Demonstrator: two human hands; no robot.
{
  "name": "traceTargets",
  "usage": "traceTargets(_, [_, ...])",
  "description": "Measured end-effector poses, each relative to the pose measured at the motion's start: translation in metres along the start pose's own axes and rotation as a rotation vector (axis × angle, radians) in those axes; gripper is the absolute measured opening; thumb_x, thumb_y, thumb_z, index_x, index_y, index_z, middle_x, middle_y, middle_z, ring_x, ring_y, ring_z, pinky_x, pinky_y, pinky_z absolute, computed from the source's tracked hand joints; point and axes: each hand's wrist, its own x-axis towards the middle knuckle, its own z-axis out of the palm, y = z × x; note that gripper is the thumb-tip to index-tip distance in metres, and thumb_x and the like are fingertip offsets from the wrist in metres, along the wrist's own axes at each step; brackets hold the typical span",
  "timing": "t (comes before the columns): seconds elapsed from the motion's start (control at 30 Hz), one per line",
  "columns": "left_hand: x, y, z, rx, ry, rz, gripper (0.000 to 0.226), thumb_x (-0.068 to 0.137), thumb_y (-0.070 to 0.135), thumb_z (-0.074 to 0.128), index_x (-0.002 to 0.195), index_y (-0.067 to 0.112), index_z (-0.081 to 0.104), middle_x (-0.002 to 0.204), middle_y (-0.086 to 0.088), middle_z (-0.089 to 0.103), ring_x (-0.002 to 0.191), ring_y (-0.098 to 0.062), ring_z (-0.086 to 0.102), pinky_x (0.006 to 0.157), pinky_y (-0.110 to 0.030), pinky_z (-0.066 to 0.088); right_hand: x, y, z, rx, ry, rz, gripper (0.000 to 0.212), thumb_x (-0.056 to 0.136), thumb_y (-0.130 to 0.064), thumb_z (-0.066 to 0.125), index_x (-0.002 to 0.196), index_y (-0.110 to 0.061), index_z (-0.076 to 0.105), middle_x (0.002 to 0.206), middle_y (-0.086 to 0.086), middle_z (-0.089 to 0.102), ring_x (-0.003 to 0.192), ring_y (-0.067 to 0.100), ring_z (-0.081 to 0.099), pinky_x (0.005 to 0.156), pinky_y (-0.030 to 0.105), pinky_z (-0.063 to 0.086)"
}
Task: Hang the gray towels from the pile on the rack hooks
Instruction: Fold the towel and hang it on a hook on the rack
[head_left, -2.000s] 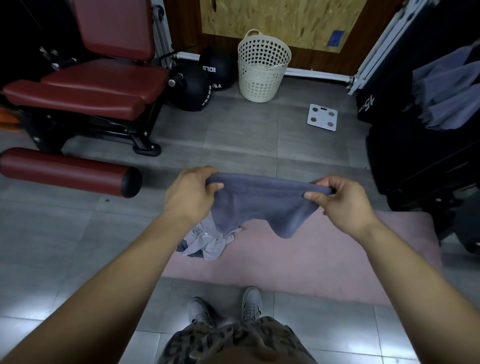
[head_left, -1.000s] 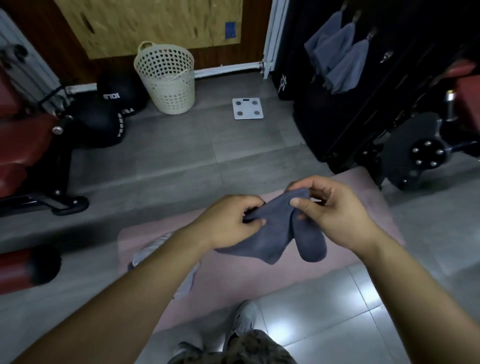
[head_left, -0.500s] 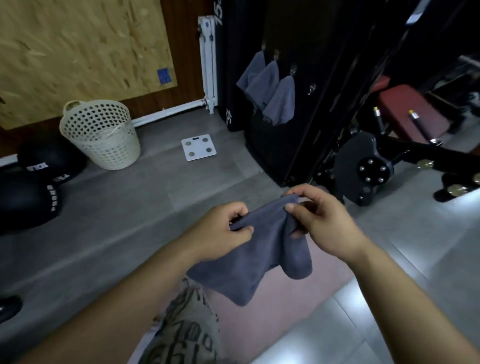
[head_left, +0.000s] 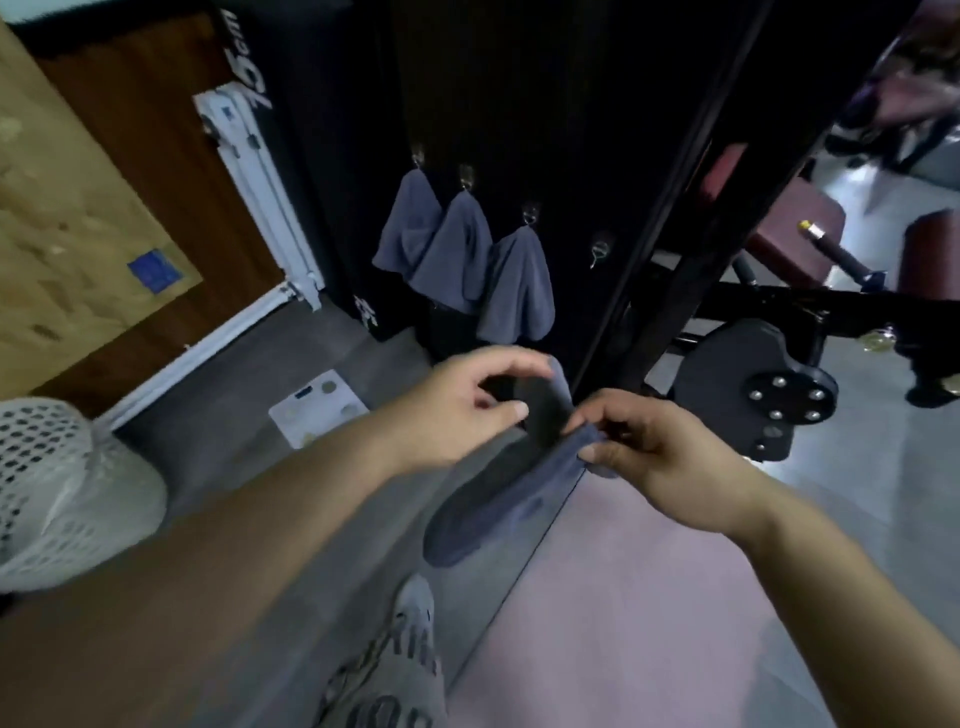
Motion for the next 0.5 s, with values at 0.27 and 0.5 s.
traceTargets(0.27, [0.177,-0.022,-0.071,-0.018,-0.496,-0.026,0.066,0.092,0.0,0.066,0.148,0.027,0.044,0.13,0.006,0.065,0.126,0.0,0.055,0.089,-0.012,0.049,0.115,0.011,-0.043,0.16,0.189,0.064,0.027,0.093,0.007,0.06,0.102,-0.016,0.071,0.109,0.001,0.067,0.097,0.02,0.068,0.082,0.032,0.057])
traceTargets(0.5, [0.271,-0.075,-0.059,0.01,-0.488,-0.024,0.016,0.093,0.011,0.069,0.093,0.027,0.072,0.082,0.014,0.069,0.08,-0.001,0.063,0.077,-0.022,0.05,0.177,0.078,-0.07,0.229,0.383,0.163,0.027,0.093,0.008,0.061,0.103,-0.014,0.072,0.102,0.004,0.066,0.08,0.021,0.069,0.071,0.035,0.06])
